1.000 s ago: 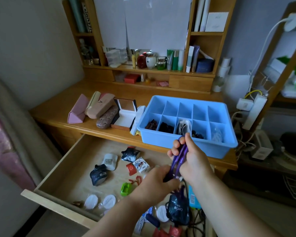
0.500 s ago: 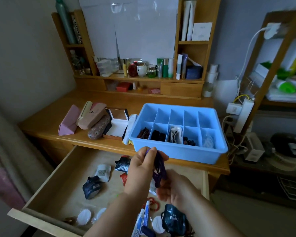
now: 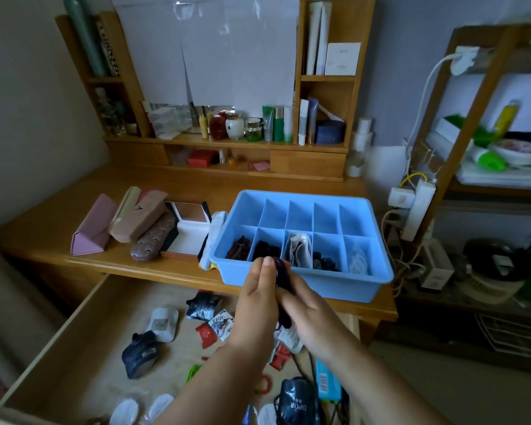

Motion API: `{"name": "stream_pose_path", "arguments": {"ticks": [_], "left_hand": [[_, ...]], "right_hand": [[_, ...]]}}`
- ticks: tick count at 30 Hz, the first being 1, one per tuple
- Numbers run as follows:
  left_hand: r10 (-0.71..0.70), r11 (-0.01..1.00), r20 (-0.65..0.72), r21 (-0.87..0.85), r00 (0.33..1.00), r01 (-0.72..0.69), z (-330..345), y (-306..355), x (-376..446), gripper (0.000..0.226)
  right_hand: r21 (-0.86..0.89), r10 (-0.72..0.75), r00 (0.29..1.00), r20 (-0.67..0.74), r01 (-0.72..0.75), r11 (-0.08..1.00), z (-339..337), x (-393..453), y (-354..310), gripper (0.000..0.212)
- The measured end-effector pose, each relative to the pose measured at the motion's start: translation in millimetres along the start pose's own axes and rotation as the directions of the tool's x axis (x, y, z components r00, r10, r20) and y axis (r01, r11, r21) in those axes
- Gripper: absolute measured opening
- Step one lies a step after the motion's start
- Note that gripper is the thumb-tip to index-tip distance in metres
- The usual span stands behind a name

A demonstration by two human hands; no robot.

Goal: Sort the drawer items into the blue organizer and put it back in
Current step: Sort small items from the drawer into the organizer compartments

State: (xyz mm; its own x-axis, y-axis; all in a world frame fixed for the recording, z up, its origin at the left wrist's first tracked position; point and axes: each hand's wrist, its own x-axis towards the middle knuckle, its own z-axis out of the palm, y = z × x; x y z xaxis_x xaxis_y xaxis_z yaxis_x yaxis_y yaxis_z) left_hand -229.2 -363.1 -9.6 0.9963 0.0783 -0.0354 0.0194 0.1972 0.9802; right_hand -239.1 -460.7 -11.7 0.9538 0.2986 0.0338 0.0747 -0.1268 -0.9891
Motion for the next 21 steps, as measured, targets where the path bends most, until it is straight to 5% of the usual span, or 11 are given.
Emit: {"name": "stream_pose_path", "arguments": {"ticks": [5,8,12,14,17,19,21], "left_hand": [[-0.027,0.999,0.076,-0.045,0.997,0.03,4.6,3.5,18.1,0.027],[0.033,0.991,0.141,0.126,0.989,-0.051,15.9,12.6,29.2,0.033],[0.104,0.942,0.254,0.285,0.962,-0.177,29.4,28.7,55.2,0.027],[0.168,0.865,0.265,0.423,0.95,-0.271,27.0,26.2,70.0,0.02],[0.279,0.576,0.287,0.714,0.917,-0.398,6.6,9.3,86.4,0.013],[0.316,0.361,0.345,0.818,0.884,-0.448,-7.6,-4.0,92.3,0.017],[0.31,0.223,0.385,0.859,0.869,-0.46,-14.1,-11.8,94.6,0.02]], "right_hand": [[-0.066,0.016,0.998,0.055,-0.013,0.998,-25.8,3.9,-14.1,0.029],[-0.013,0.101,0.992,0.071,-0.101,0.995,-45.7,10.6,-25.4,0.025],[-0.065,0.134,0.977,-0.164,-0.146,0.987,-78.2,36.1,-41.4,0.018],[-0.241,0.081,0.922,-0.379,-0.183,0.953,-109.5,61.8,-46.6,0.015],[-0.72,-0.056,0.855,-0.515,-0.396,0.57,-159.5,97.0,-45.6,0.044],[-0.821,-0.039,0.868,-0.494,-0.452,0.349,-172.1,115.2,-38.3,0.055],[-0.899,0.003,0.909,-0.416,-0.412,0.151,-169.2,131.4,-26.7,0.044]]}}
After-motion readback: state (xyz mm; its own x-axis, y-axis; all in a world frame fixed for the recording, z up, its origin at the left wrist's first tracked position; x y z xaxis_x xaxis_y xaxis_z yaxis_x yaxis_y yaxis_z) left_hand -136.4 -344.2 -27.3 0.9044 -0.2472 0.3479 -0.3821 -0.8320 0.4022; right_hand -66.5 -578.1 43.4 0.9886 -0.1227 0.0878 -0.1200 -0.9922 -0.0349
